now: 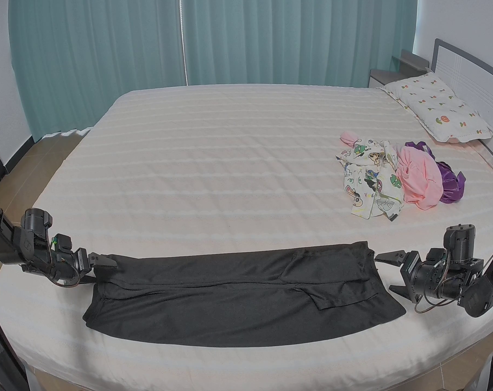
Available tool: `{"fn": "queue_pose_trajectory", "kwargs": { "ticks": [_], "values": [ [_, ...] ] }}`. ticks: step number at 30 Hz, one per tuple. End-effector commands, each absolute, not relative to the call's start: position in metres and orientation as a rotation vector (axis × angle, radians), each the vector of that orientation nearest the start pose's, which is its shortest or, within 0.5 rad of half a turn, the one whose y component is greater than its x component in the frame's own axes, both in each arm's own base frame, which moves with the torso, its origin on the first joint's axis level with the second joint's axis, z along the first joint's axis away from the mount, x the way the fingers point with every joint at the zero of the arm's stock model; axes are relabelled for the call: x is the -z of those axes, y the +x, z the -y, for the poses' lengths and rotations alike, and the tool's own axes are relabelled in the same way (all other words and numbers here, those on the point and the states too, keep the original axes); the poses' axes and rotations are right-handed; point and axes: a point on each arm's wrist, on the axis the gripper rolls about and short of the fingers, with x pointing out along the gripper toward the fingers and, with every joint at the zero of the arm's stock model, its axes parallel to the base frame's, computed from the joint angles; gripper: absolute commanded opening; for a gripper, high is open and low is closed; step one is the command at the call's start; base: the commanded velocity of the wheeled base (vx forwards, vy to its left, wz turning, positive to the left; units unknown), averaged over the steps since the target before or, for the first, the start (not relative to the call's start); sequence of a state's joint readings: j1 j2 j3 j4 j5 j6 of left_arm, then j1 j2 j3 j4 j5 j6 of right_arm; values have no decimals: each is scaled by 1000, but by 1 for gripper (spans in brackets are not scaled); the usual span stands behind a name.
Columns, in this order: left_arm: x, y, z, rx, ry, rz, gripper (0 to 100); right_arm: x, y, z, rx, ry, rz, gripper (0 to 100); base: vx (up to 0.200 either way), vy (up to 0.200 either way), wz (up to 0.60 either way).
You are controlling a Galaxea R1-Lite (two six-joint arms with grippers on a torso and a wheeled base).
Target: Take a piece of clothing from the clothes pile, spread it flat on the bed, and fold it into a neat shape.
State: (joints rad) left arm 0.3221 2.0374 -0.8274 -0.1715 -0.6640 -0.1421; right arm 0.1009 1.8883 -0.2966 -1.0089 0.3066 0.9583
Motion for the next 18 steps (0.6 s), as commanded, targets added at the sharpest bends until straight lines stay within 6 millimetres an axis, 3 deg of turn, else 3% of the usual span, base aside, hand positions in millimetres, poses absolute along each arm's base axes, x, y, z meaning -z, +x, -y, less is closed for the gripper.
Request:
{"fn": "queue_pose_trajectory", "kwargs": {
  "ticks": [1,18],
  "values": [
    [-41,304,-87,246,-633,-962,100,-51,248,-32,-83,977,-737,100,0,0,0],
    [-33,300,-84,286,-580,-982,100,-51,249,-32,-82,978,-738,100,0,0,0]
  ]
}}
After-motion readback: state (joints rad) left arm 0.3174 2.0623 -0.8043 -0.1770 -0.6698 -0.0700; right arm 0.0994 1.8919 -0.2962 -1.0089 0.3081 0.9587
